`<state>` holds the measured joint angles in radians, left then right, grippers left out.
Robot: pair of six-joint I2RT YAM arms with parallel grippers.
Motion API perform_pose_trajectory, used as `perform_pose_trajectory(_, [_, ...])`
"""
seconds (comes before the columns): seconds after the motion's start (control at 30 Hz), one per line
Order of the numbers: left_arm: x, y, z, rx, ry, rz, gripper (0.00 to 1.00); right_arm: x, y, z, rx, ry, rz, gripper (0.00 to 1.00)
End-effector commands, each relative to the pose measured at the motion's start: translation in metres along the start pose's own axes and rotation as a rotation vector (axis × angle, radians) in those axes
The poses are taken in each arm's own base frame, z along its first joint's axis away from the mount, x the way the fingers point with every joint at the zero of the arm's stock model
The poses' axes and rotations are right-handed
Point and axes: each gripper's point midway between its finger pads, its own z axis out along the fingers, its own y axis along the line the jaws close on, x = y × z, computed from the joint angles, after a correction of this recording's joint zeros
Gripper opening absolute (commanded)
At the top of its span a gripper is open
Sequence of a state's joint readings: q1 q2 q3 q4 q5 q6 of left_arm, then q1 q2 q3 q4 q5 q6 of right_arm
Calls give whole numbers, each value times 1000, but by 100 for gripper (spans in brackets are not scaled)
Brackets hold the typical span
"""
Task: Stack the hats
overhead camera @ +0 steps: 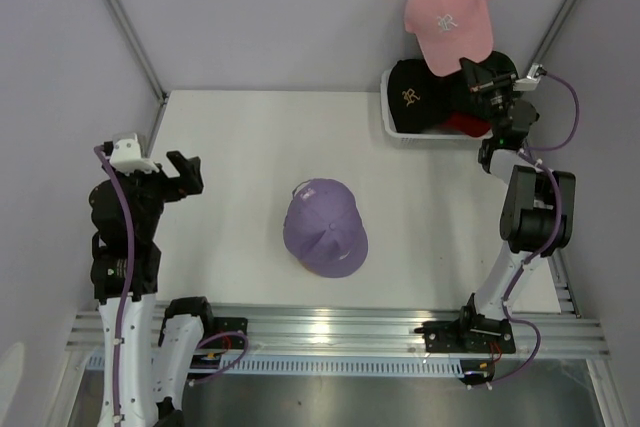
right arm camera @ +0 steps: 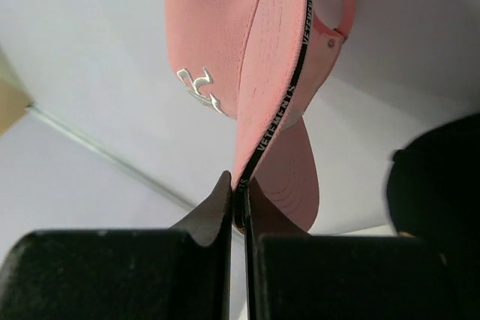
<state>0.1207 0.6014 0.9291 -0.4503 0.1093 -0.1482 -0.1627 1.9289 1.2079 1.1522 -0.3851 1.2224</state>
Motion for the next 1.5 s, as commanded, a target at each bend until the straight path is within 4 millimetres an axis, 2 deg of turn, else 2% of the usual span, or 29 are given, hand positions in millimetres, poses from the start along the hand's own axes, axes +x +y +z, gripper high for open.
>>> perform_pose_trajectory(0.0, [-14,-1,-4,8,-51,12,100,0,106,1,-268,55,23,0])
perform_pose_trajectory(0.1, [-15,-1,-5,7,-56,11,100,46,124,-10,-277,208,97,0])
perform_pose_trajectory(0.13, [-15,-2,-5,10,-56,9,99,56,139,-19,-285,258,126,0])
perform_pose_trajectory(0.17, [-16,-3,-6,15,-58,8,100,70,137,-29,-263,296,159,0])
perform_pose_trajectory(0.2, [-16,-4,-6,22,-60,4,99,88,147,-37,-270,342,185,0])
perform_pose_trajectory(0.23, [-18,-7,-7,38,-65,4,100,100,172,-51,-308,397,189,0])
perform_pose_trajectory(0.3, [-19,-11,-11,56,-77,-1,100,135,183,-72,-280,515,230,0])
perform_pose_trajectory(0.33, [-20,-12,-12,60,-83,-1,100,147,191,-85,-279,579,227,0])
perform_pose_trajectory(0.4, [-24,-15,-17,74,-102,-2,99,155,210,-110,-248,626,200,0])
perform_pose_trajectory(0.43, [-24,-16,-17,78,-104,-3,99,166,204,-120,-164,659,223,0])
perform_pose_trajectory(0.47, [-25,-17,-18,84,-113,-3,99,157,228,-136,-201,641,139,0])
perform_pose_trajectory(0.5, [-26,-18,-20,88,-119,-3,99,157,231,-145,-175,642,117,0])
perform_pose_trajectory(0.53, [-26,-18,-21,89,-123,-2,99,164,219,-156,-69,658,139,0])
perform_pose_trajectory(0.57, [-27,-17,-21,82,-127,-4,100,156,238,-171,-102,635,113,0])
perform_pose_trajectory(0.6, [-27,-17,-21,79,-129,-4,100,156,239,-179,-89,633,131,0])
perform_pose_trajectory(0.63, [-28,-16,-22,77,-134,-3,99,163,227,-192,-37,657,169,0])
perform_pose_trajectory(0.67, [-29,-15,-22,69,-135,-2,99,162,235,-204,-50,663,182,0])
perform_pose_trajectory(0.7, [-30,-15,-23,68,-140,-2,99,167,234,-212,-33,683,229,0])
perform_pose_trajectory(0.73, [-30,-15,-24,67,-142,-2,99,177,223,-226,1,723,264,0])
perform_pose_trajectory(0.8, [-30,-14,-23,64,-144,-3,100,183,224,-246,11,757,299,0])
perform_pose_trajectory(0.87, [-30,-15,-23,71,-144,-4,100,194,211,-263,56,790,334,0])
perform_pose_trajectory(0.93, [-31,-16,-24,74,-146,-5,100,199,211,-276,58,814,352,0])
perform_pose_trajectory(1.1, [-29,-16,-22,72,-141,-9,100,212,199,-294,95,844,389,0])
perform_pose_trajectory(1.23, [-28,-17,-21,81,-131,-11,99,213,202,-305,89,854,424,0])
perform_pose_trajectory(1.47, [-29,-17,-22,82,-134,-9,99,208,217,-304,60,867,412,0])
